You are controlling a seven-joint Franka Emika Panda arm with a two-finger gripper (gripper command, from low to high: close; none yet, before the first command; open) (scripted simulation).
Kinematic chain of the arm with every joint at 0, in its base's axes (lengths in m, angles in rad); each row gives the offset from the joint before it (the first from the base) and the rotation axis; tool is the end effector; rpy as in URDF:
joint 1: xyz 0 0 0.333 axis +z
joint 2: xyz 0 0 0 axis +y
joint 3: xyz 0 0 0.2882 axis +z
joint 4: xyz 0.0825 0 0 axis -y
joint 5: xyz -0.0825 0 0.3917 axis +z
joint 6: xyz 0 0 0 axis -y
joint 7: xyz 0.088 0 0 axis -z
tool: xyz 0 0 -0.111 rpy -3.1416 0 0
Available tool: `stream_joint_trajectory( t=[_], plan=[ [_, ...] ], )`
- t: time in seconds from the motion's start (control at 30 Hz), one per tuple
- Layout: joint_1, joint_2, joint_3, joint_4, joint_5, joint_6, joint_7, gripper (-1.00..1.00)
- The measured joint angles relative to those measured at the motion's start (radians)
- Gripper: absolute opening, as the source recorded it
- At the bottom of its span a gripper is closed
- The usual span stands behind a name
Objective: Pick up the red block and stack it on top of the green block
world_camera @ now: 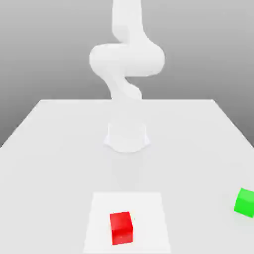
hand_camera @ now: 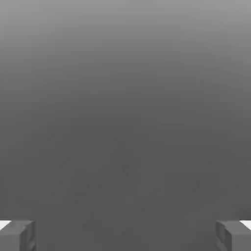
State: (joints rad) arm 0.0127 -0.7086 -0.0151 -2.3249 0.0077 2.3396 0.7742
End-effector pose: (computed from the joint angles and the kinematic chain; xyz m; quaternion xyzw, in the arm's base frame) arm 0.4096 -0.0024 0.6451 -0.8651 0.3556 -0.3244 0.1413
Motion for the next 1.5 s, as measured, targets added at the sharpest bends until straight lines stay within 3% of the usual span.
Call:
stream_joint_trajectory(
  t=[0.77,0.93,0.97,1.2,1.37,1.5],
  plan=[
    [0.040,0.839,-0.062,-0.226,0.028,0.367,-0.206,0.00],
    [0.024,1.019,-0.042,-0.211,0.051,0.507,-0.230,0.00],
    [0.020,1.046,-0.037,-0.208,0.056,0.530,-0.233,-1.00],
    [0.019,1.048,-0.036,-0.207,0.054,0.531,-0.232,-1.00],
    [0.030,0.892,-0.051,-0.231,0.024,0.399,-0.211,-1.00],
    [0.122,0.860,0.049,-0.211,-0.009,0.345,-0.308,-1.00]
  ],
)
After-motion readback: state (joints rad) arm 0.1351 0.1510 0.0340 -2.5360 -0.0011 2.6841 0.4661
